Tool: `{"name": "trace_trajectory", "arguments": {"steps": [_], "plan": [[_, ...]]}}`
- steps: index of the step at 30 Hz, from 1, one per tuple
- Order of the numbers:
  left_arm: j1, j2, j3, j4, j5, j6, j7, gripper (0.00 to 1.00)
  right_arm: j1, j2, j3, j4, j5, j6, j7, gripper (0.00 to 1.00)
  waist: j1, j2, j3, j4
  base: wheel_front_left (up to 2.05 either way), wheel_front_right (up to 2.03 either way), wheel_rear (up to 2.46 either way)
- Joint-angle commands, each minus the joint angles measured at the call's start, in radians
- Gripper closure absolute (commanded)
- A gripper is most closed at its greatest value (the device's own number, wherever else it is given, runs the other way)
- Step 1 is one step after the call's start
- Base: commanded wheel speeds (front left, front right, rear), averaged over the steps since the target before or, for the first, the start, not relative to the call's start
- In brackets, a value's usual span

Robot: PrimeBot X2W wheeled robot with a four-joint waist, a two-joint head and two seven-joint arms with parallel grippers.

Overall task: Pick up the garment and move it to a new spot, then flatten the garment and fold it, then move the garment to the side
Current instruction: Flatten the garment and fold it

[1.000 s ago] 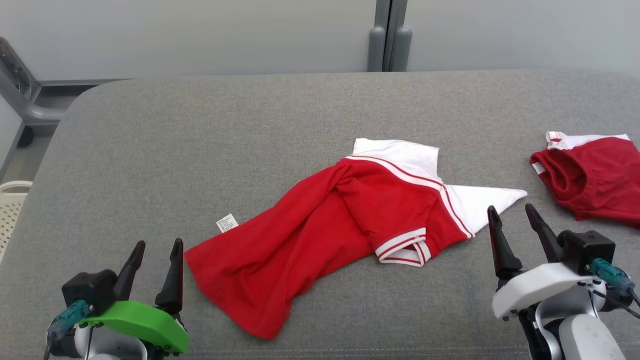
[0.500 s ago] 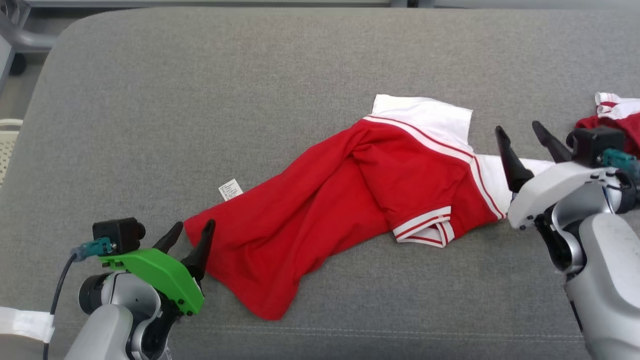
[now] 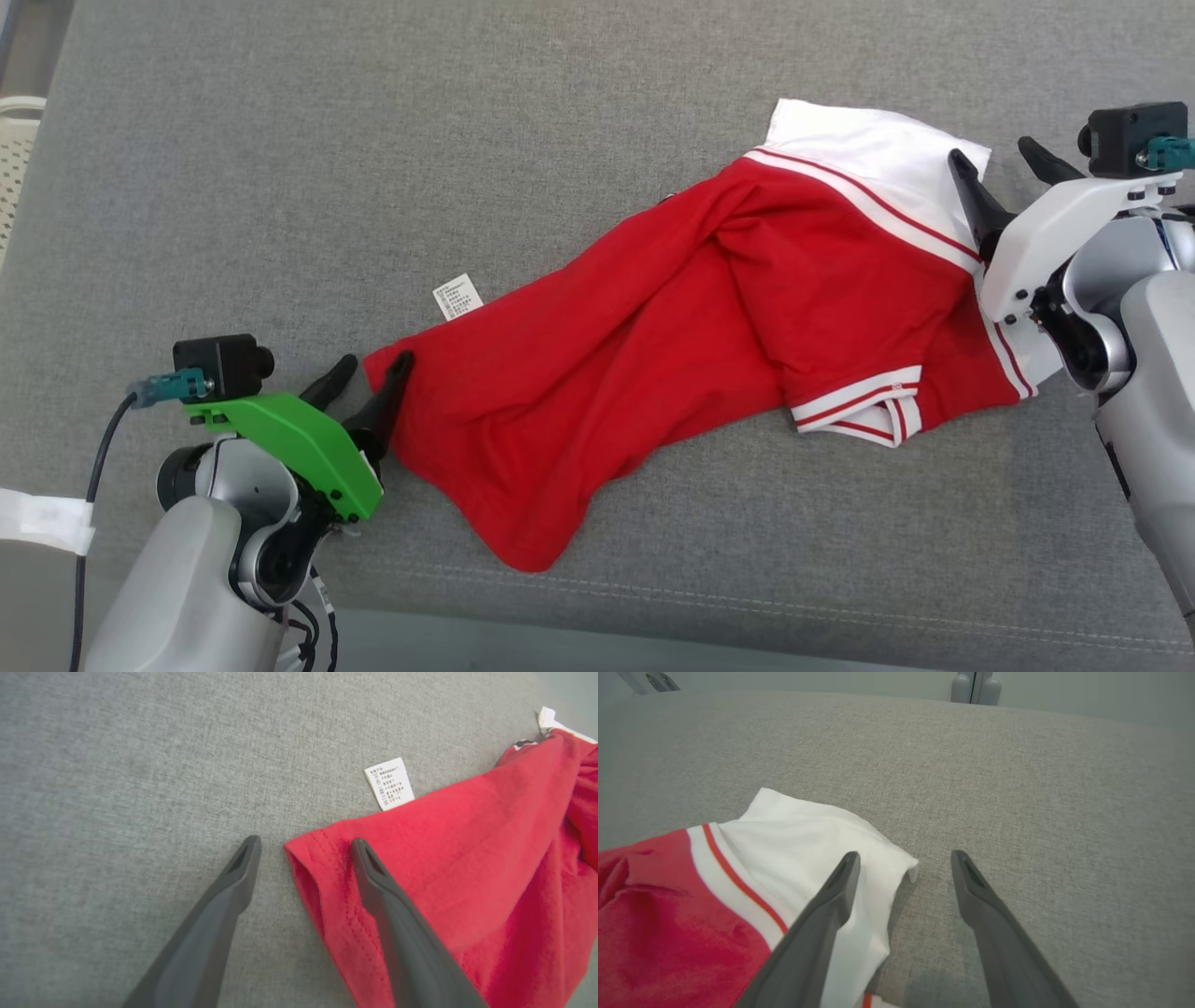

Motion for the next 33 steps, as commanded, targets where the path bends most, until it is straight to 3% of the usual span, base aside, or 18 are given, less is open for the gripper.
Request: {"name": "trace_trajectory", "arguments": {"steps": [1,6,7,8,9,10,20,24,33], "plan": [[-0.022,-0.003,-0.002,0.007,-0.004,-0.006,0.008,0.0,-0.019,-0.012,0.006,0.014,0.007,-0.001,0.005,0.0,0.0,0.0,0.039,0.029,0.0,0.0,0.0],[-0.055,-0.016,-0.025,0.053,-0.032,-0.015,0.033,0.0,-0.086,-0.02,0.054,0.091,0.034,-0.001,0.026,0.0,0.0,0.0,0.069,0.038,0.0,0.0,0.0],[-0.057,-0.016,-0.032,0.063,-0.032,-0.017,0.041,0.19,-0.093,-0.022,0.062,0.1,0.04,-0.001,0.024,0.18,0.0,0.0,0.071,0.039,0.0,0.0,0.0],[-0.06,-0.017,-0.035,0.07,-0.036,-0.017,0.045,0.51,-0.098,-0.022,0.069,0.108,0.046,-0.001,0.02,0.63,0.0,0.0,0.073,0.039,0.0,0.0,0.0],[-0.061,-0.017,-0.041,0.077,-0.04,-0.02,0.053,0.78,-0.1,-0.021,0.073,0.118,0.05,-0.001,0.019,1.0,0.0,0.0,0.073,0.039,0.0,0.0,0.0],[-0.059,-0.016,-0.05,0.08,-0.04,-0.022,0.057,1.0,-0.1,-0.02,0.077,0.127,0.054,-0.001,0.017,1.0,0.0,0.0,0.073,0.038,0.0,0.0,0.0],[-0.084,0.016,-0.031,-0.01,-0.016,-0.03,-0.093,1.0,-0.124,-0.032,0.073,0.095,0.047,-0.001,-0.173,1.0,0.0,0.0,0.034,0.028,0.0,0.0,0.0],[-0.097,0.034,-0.01,-0.053,0.018,-0.013,-0.159,1.0,-0.128,-0.03,0.071,0.048,0.027,-0.001,-0.244,1.0,0.0,0.0,0.002,0.011,0.0,0.0,0.0],[-0.129,0.087,0.071,-0.189,0.072,0.1,-0.233,1.0,-0.11,-0.036,0.058,-0.165,-0.015,-0.001,-0.303,1.0,0.0,0.0,-0.087,-0.059,0.0,0.0,0.0]]}}
